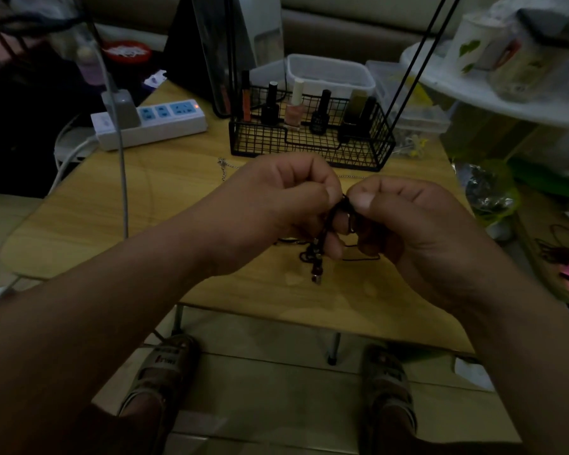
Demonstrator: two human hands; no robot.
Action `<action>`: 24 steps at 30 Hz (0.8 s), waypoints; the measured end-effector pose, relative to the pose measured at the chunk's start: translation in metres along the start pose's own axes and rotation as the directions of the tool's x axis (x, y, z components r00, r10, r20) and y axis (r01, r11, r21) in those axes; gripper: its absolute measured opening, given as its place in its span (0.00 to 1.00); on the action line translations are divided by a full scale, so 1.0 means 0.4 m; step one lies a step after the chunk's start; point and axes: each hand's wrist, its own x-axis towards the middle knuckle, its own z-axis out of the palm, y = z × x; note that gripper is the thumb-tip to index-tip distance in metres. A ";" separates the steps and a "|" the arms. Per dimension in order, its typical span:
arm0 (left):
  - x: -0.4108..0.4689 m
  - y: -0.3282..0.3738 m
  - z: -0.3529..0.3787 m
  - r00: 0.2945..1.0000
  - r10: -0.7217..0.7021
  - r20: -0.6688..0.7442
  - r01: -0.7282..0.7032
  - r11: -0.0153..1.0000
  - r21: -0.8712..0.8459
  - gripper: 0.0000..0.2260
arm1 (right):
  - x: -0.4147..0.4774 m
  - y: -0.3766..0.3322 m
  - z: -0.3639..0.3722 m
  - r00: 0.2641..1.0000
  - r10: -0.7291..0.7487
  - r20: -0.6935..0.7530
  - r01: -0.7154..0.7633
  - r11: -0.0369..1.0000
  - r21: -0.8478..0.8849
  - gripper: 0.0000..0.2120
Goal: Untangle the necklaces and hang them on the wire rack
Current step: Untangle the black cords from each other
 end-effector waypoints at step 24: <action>0.006 0.002 0.001 1.000 0.018 0.000 -0.018 0.979 0.203 0.02 | -0.016 0.000 0.004 0.949 -0.304 -0.086 0.208 0.804 -0.557 0.05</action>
